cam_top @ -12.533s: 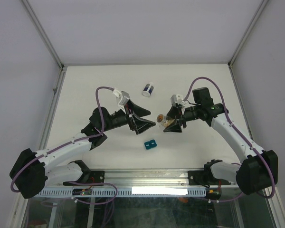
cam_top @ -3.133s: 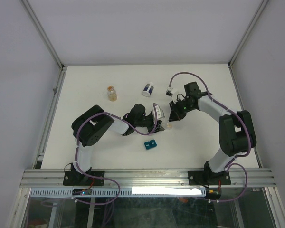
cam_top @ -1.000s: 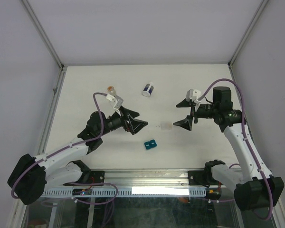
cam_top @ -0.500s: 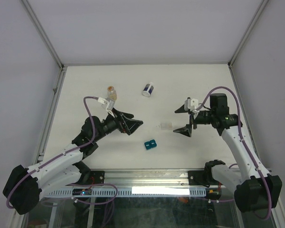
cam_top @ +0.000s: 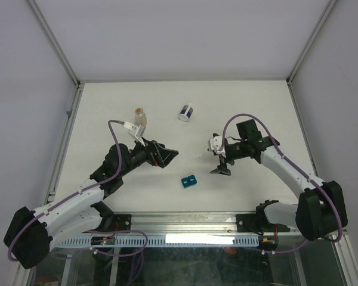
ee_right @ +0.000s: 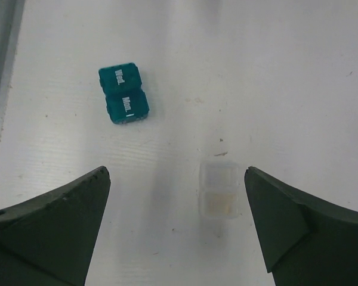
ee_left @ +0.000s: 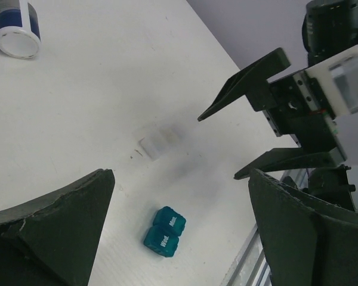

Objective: Sort the pills into containers

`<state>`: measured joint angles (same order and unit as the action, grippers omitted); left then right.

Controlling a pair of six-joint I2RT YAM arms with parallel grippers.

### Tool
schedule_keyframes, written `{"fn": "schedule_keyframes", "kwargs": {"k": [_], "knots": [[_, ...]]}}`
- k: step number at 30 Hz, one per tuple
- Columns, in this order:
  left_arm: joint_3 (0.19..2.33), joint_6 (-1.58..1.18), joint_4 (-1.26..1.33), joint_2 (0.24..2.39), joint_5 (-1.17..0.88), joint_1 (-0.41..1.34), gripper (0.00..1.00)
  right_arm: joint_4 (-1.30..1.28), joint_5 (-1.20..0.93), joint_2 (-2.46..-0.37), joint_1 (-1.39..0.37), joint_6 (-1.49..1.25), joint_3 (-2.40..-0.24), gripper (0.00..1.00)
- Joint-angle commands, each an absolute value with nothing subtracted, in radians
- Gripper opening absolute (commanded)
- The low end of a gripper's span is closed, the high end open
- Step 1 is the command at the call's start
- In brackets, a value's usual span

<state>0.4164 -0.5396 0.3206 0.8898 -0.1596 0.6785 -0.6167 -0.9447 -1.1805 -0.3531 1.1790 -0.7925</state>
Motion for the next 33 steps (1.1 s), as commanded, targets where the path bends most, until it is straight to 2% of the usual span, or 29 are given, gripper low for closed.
{"fn": "schedule_keyframes", "kwargs": {"k": [1,17,26,33], "knots": [[0.459,-0.513,0.324,0.859,-0.145,0.668,0.99,-0.563,-0.822,-1.295,-0.380,1.276,-0.818,0.98],[0.393,-0.499,0.341,0.775,-0.154,0.669,0.99,-0.506,-0.698,-1.541,-0.390,1.208,-0.933,0.93],[0.358,-0.516,0.362,0.743,-0.164,0.668,0.99,-0.465,-0.642,-1.666,-0.407,1.142,-0.960,0.78],[0.362,-0.518,0.388,0.770,-0.191,0.669,0.99,-0.439,-0.631,-1.681,-0.415,1.076,-0.963,0.52]]}}
